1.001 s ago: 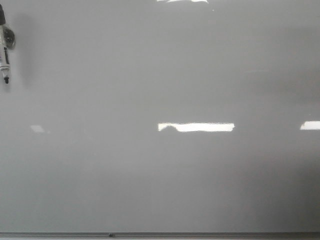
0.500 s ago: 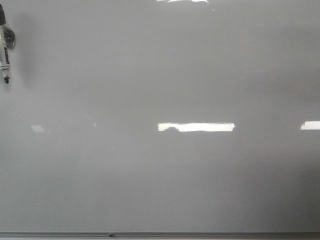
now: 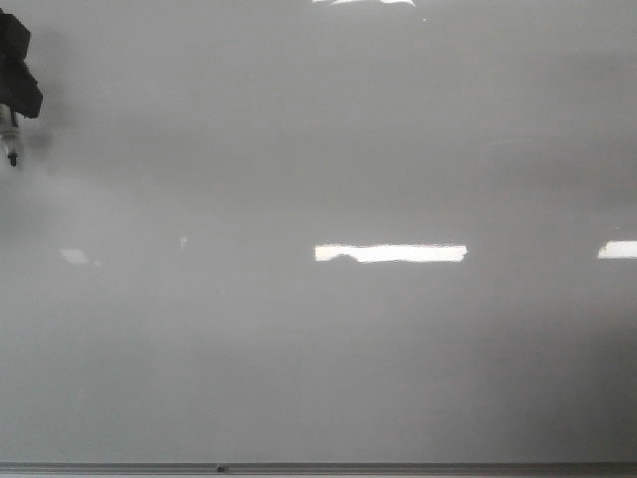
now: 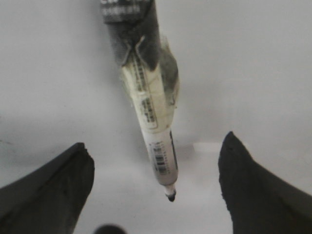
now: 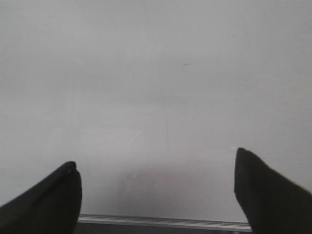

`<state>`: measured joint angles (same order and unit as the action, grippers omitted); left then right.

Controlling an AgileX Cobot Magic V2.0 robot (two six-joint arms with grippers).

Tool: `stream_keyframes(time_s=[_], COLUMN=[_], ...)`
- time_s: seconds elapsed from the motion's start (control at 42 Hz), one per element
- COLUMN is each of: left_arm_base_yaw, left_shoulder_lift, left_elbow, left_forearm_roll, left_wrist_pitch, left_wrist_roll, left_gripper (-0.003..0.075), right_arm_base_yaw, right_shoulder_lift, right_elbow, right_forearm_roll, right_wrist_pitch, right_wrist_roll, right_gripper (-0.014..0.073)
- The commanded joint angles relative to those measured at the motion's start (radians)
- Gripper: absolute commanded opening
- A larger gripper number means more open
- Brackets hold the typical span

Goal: Write number 5 on whiteboard

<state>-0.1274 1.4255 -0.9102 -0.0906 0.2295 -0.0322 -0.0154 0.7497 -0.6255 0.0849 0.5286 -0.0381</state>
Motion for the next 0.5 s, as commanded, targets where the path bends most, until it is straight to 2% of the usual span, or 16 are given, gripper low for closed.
stream_keyframes(time_s=[0.0,0.214,0.477], left_arm_base_yaw=[0.0,0.0,0.0], left_shoulder_lift=[0.001,0.034,0.034], left_elbow=[-0.044,-0.045,-0.045], left_forearm_roll=[-0.01,-0.01,-0.01], left_wrist_pitch=[-0.095,-0.126,-0.119], left_wrist_roll=[-0.011,-0.011,-0.011], left_gripper=[0.0429,0.0318,0.0117], right_arm_base_yaw=[-0.005,-0.005,-0.005], right_shoulder_lift=[0.0,0.0,0.0], right_elbow=[-0.034,-0.034,-0.034], right_forearm_roll=[-0.005,-0.005,-0.005], right_wrist_pitch=[-0.062,-0.062,-0.062], right_wrist_roll=[-0.009,-0.009,-0.009], right_gripper=[0.0652,0.0652,0.0652])
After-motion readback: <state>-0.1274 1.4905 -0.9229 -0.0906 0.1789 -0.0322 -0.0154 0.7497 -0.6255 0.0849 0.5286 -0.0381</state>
